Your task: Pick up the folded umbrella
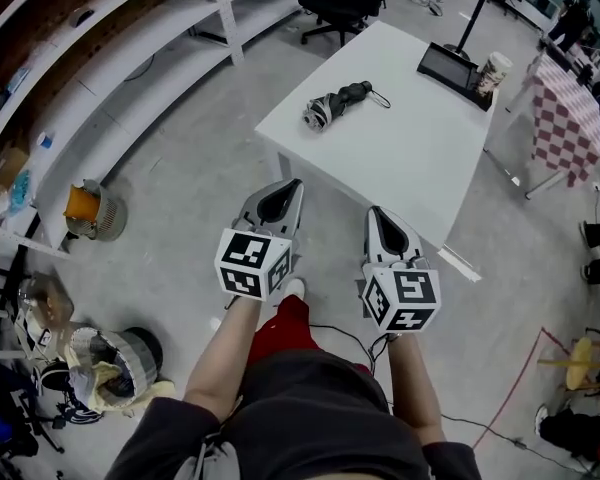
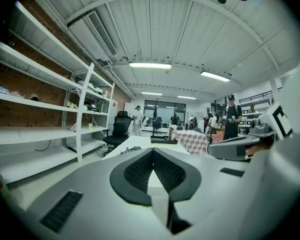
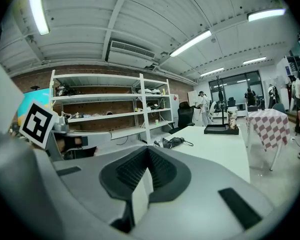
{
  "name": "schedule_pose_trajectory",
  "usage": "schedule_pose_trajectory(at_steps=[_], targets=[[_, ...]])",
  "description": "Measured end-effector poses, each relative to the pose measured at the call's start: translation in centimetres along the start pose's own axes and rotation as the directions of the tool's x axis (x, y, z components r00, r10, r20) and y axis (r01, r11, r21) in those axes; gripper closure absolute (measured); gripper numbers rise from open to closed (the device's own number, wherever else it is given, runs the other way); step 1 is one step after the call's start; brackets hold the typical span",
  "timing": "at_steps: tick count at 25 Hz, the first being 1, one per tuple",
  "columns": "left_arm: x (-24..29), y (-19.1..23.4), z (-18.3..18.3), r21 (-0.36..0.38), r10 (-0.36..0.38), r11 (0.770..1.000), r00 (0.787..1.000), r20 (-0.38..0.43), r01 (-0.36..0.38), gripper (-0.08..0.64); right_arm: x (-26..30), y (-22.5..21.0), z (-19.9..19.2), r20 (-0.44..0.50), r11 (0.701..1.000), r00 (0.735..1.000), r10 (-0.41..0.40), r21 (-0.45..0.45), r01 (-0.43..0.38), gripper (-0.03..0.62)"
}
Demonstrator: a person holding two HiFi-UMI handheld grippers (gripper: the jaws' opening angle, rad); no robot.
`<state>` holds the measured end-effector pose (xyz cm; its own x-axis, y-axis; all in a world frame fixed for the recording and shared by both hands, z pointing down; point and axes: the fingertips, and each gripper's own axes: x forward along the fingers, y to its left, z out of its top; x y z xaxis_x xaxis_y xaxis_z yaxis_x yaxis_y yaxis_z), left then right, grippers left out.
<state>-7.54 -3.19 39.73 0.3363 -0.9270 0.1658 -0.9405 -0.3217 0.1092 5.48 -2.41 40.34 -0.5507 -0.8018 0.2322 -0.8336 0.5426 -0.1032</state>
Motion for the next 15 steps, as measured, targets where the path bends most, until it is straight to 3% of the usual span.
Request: schedule_pose_trajectory(at_steps=[15], targets=[[9.2, 8.6, 1.7, 0.002, -0.045, 0.999, 0.998, -0.033, 0.045, 0.546, 12.2, -1.7, 3.0, -0.024, 0.999, 0.998, -0.053, -0.001, 0.053, 0.574]])
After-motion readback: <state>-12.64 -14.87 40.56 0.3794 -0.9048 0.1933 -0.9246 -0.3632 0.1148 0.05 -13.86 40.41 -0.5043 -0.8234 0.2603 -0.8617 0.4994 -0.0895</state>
